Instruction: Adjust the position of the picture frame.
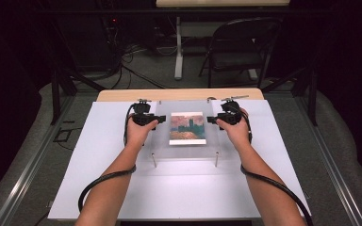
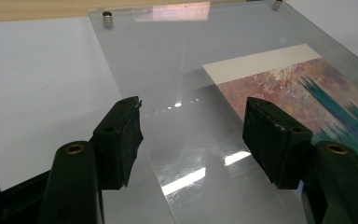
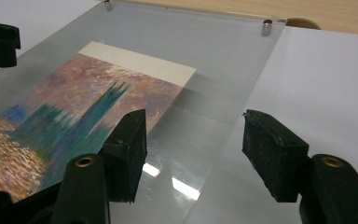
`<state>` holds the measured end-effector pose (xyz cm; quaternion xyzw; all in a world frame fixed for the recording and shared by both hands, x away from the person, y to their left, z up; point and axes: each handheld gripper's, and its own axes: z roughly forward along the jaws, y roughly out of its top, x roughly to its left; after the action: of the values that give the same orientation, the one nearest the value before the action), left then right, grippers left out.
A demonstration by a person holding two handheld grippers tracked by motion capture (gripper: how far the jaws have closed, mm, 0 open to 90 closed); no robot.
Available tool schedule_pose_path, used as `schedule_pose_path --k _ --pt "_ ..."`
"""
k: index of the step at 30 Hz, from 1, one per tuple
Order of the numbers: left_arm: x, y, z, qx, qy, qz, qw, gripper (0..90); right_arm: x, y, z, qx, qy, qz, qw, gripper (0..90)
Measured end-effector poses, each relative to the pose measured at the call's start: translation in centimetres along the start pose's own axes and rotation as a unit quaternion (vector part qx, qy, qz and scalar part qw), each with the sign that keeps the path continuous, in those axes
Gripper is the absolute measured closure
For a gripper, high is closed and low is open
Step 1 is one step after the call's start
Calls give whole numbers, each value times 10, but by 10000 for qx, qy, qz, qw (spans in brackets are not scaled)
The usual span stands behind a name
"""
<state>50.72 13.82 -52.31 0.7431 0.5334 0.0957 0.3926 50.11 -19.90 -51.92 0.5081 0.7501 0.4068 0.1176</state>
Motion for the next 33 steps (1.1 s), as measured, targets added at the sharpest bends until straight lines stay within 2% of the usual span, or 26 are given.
schedule_pose_path --k 8,11,20,33 --pt "0 -1 5 31 -76 -83 9999 341 1 0 7 64 77 137 9999 376" --pt "0 0 5 56 -28 -39 10000 336 0 1 10 96 86 151 9998 376" --pt "8 -1 7 117 53 -140 9998 331 0 2 16 185 145 239 9994 363" --pt "10 -1 16 161 -91 -268 9995 326 -7 2 22 185 234 482 9984 361"
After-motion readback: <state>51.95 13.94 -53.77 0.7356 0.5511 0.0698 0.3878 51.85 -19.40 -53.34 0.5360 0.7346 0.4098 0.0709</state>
